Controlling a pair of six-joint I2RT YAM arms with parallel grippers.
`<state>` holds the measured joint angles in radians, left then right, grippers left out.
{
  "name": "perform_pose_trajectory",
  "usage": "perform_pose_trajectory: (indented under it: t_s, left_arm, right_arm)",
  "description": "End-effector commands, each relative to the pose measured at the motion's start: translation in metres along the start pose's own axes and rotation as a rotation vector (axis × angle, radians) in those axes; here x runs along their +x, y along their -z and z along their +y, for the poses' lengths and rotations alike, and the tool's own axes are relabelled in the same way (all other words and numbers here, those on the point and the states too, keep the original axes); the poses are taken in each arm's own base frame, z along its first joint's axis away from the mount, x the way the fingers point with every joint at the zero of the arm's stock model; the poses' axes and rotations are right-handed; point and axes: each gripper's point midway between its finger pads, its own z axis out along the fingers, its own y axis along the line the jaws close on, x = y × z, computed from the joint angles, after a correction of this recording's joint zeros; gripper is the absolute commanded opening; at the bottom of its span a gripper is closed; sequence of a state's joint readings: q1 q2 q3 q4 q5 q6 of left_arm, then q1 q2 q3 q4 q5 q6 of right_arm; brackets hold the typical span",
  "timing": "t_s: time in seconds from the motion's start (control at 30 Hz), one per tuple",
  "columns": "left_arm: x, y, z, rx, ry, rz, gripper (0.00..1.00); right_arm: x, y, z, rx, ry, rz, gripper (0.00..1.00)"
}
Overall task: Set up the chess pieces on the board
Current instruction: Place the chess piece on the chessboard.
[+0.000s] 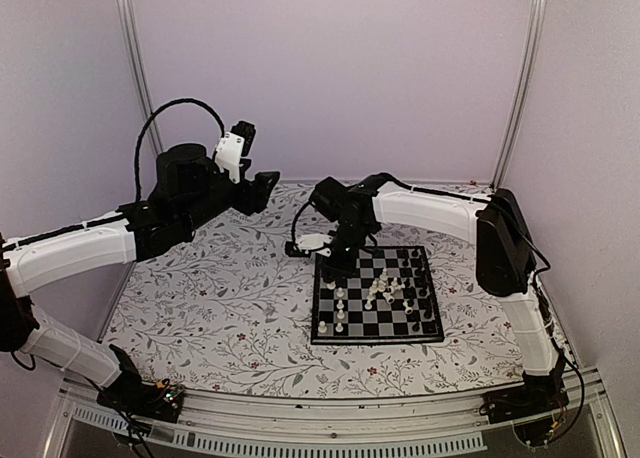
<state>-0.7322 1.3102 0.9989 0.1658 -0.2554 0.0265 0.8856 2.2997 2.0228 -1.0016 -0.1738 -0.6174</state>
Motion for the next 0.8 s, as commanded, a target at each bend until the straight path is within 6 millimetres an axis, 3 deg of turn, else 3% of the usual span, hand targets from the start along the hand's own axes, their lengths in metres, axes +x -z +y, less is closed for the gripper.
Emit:
perform_pose_trajectory:
  t_s: [0.0,0.5,0.77]
  left_arm:
    - [-0.016,0.002,0.006,-0.007,0.010,-0.033,0.71]
    - [-0.017,0.001,0.004,0.002,0.011,-0.031,0.71]
    - [-0.016,0.001,0.004,0.000,0.010,-0.031,0.71]
  right_arm:
    - [-0.006,-0.003,-0.008,0.042,0.010,-0.002,0.11]
    - [-0.006,-0.005,-0.011,0.057,0.009,0.004,0.10]
    - [-0.015,0.012,-0.005,0.035,0.005,-0.034,0.11]
